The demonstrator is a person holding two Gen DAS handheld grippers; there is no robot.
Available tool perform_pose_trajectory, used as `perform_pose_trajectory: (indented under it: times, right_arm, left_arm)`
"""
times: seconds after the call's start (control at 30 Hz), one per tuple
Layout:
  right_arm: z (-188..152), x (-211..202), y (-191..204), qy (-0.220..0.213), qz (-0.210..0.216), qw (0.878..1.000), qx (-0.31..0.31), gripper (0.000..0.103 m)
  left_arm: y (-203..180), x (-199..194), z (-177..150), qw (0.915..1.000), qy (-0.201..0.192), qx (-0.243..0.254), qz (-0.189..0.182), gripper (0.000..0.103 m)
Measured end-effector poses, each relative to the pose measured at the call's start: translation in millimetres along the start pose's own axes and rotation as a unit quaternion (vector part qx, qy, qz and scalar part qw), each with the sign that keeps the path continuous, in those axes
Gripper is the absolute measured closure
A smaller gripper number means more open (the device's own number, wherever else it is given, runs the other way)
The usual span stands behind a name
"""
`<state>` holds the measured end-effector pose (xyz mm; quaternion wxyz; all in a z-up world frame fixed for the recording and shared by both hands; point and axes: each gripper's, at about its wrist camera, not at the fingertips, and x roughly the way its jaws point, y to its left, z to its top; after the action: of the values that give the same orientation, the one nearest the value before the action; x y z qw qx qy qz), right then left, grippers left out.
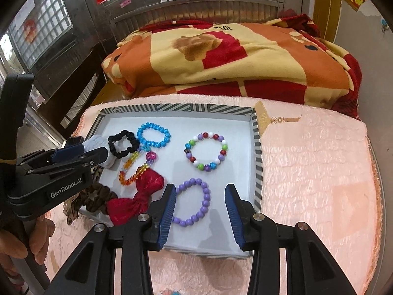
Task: Organize jewelry
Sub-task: 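Withdraw both open tools from the tray, then move both tools toward the grey braided and teal-green bracelets on the bed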
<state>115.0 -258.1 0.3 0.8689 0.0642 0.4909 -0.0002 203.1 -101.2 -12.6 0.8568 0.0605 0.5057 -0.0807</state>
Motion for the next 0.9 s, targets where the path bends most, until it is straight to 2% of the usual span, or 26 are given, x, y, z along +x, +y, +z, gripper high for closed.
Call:
perform_pose_trajectory:
  times: [0.5,0.9]
  right_arm:
    - [-35,-26,10,-0.003,0.01,1.0,-0.003,0.063]
    - [-79,-52,0,0.004,0.0,1.0,-0.004,0.063]
  left_arm:
    - [0,-33,-38,0.9998,-0.018,0.004,0.007,0.056]
    - [-4,-59,-76,0.9996,-0.023,0.011,-0.008,0.056]
